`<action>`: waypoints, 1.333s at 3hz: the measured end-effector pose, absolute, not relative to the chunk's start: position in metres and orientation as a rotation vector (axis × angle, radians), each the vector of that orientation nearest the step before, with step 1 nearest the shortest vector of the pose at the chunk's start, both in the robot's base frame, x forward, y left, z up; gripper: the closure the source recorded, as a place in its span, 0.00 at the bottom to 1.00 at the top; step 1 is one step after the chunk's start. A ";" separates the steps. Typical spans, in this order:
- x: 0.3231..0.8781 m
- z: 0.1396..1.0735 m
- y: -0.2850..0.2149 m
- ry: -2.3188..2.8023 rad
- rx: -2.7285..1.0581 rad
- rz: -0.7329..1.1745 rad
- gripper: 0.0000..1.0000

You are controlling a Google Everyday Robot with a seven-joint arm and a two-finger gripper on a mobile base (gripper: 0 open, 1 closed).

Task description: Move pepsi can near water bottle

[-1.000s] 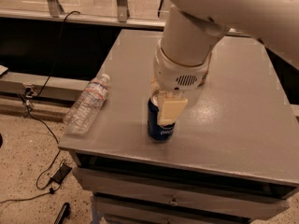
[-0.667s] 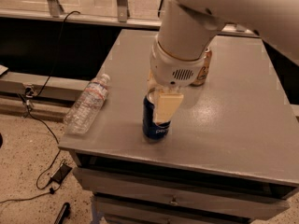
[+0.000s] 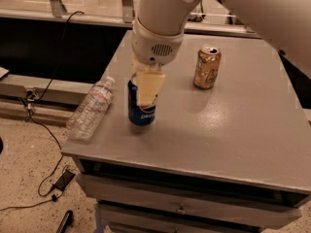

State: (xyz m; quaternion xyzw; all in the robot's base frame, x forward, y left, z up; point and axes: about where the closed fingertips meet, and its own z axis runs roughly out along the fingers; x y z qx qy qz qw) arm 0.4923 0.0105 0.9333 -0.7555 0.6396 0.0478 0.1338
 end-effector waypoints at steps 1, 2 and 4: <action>0.507 0.939 0.031 1.840 -2.197 0.110 1.00; 0.515 0.937 0.046 1.828 -2.208 0.087 1.00; 0.518 0.918 0.069 1.816 -2.260 0.067 0.59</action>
Offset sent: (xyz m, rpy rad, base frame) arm 0.0287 0.0486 -0.0001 -0.0430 -0.0368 0.0269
